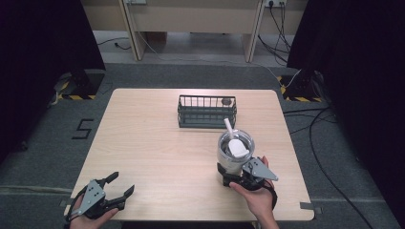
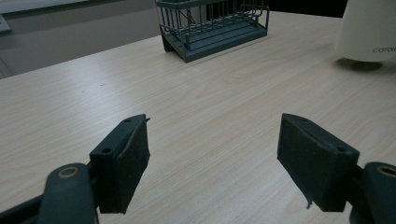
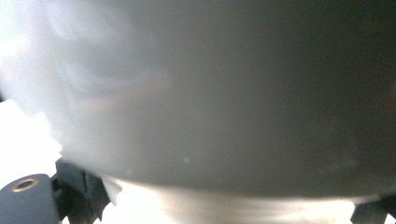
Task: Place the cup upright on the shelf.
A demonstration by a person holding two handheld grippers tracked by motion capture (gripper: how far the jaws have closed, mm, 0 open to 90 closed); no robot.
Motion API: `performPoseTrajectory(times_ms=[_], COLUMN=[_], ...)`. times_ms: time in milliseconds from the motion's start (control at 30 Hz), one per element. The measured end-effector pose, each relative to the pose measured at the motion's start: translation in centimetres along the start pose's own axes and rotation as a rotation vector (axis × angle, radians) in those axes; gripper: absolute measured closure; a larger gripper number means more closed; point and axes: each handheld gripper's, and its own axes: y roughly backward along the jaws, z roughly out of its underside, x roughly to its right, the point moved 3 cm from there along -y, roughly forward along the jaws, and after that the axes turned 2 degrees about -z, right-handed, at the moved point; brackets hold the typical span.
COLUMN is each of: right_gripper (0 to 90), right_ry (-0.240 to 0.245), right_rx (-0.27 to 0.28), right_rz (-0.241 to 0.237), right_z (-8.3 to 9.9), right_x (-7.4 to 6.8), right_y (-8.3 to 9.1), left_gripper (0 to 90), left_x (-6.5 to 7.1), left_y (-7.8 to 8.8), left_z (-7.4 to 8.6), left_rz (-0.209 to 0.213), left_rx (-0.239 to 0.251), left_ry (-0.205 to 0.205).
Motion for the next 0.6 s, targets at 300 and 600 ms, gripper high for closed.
performPoseTrajectory(times_ms=[300, 600], right_gripper=[10.3, 10.3], right_ry=[0.007, 0.011], right_rx=[0.036, 0.052], right_rz=[0.027, 0.043], right_z=[-2.0, -4.1], right_x=[1.1, 2.3], right_y=[-0.5, -1.8], left_gripper=[24.5, 24.5], left_x=[-0.1, -0.1], left_y=[0.0, 0.1], left_z=[0.0, 0.0], left_rz=[-0.006, -0.007], left_rx=[0.001, 0.003], left_ry=[0.004, 0.009])
